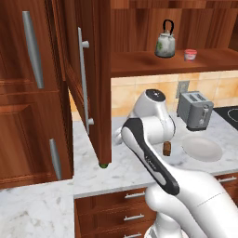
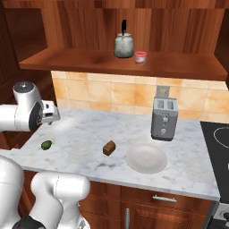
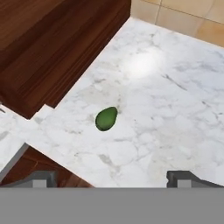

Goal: Pick the avocado and bread from the counter and place them on the plate. Then pick the jam from the cabinet and place it next to the plate. Lastly close the cabinet door.

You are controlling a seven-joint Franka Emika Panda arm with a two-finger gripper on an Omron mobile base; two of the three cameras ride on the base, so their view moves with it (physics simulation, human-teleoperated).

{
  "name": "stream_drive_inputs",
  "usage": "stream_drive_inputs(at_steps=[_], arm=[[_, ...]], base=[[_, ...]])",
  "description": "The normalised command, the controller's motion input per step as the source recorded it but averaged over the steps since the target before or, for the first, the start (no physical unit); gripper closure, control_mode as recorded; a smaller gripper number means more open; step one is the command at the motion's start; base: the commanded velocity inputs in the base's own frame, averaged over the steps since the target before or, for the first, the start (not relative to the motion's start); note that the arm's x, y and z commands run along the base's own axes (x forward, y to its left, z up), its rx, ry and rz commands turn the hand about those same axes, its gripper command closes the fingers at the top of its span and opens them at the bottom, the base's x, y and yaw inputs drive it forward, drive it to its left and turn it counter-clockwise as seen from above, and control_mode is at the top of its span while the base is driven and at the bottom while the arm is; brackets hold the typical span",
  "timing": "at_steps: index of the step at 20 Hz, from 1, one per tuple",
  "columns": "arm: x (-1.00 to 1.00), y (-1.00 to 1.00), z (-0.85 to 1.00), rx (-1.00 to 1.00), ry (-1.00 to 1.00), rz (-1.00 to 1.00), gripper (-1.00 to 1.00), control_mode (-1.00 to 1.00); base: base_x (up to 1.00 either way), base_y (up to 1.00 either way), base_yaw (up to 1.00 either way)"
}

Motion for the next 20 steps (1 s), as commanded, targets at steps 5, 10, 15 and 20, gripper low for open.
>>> stream_drive_inputs(at_steps=[5, 10, 15, 20], arm=[[0.01, 0.31, -0.28, 0.0, 0.19, 0.0, -1.0, -1.0], [0.1, 0.19, -0.29, 0.0, 0.16, 0.0, -1.0, -1.0], [0.17, 0.02, -0.32, -0.02, 0.02, 0.0, -1.0, -1.0], [0.19, 0.06, -0.3, -0.08, 0.0, 0.0, -1.0, -1.0]], base=[[0.0, 0.0, 0.0], [0.0, 0.0, 0.0], [0.0, 0.0, 0.0], [0.0, 0.0, 0.0]])
